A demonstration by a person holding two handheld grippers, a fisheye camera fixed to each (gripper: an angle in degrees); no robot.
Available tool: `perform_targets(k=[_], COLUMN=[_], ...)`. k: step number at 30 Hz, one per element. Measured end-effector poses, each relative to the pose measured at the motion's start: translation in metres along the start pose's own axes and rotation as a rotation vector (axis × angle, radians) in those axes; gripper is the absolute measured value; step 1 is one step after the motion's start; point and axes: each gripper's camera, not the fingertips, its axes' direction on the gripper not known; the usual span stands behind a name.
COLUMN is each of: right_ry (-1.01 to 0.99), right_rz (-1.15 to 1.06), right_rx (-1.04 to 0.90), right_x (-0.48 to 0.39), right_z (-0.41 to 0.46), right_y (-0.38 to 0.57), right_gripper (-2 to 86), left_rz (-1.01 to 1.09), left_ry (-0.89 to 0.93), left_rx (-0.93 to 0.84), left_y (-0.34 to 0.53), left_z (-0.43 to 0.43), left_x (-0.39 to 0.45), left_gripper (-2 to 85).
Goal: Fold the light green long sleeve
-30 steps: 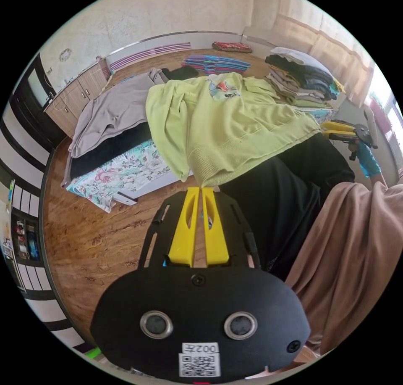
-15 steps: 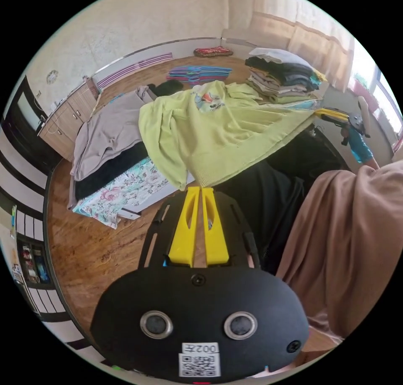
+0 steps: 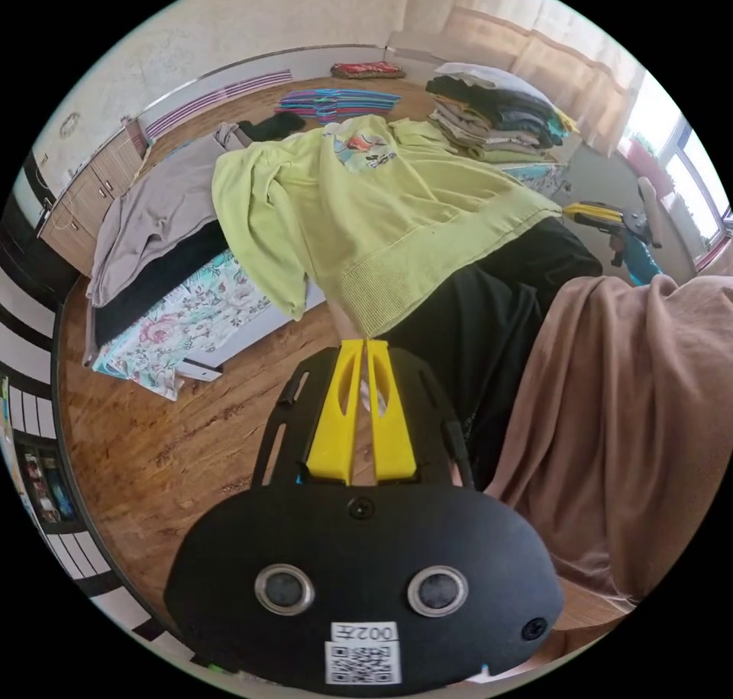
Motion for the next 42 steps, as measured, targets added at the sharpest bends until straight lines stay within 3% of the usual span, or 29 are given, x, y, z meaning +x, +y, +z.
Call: perform_targets(k=[6, 19, 26, 36, 42], right_ry=[-0.046, -0.013, -0.035, 0.017, 0.134], right_rz=[-0.049, -0.148, -0.174, -0.134, -0.035], right_rx=[0.024, -0.025, -0.013, 0.0, 0.114], right_x=[-0.001, -0.02, -0.016, -0.023, -0.016], right_z=[-0.003, 0.017, 0.009, 0.017, -0.01], right_y=[0.004, 0.004, 0.009, 0.007, 0.011], right_gripper=[7.3, 7.3, 8.0, 3.4, 0.0], left_rz=[-0.035, 0.024, 0.049, 0.105, 0.111], left_ry=[0.047, 0.009, 0.055, 0.03, -0.025], left_rx=[0.066, 0.066, 0.071, 0.073, 0.08], left_y=[0.004, -0.018, -0.018, -0.033, -0.039], left_z=[0.004, 0.023, 0.017, 0.022, 0.012], left_x=[-0.006, -0.001, -0.001, 0.013, 0.02], left_gripper=[5.5, 1.0, 4.7, 0.0, -1.3])
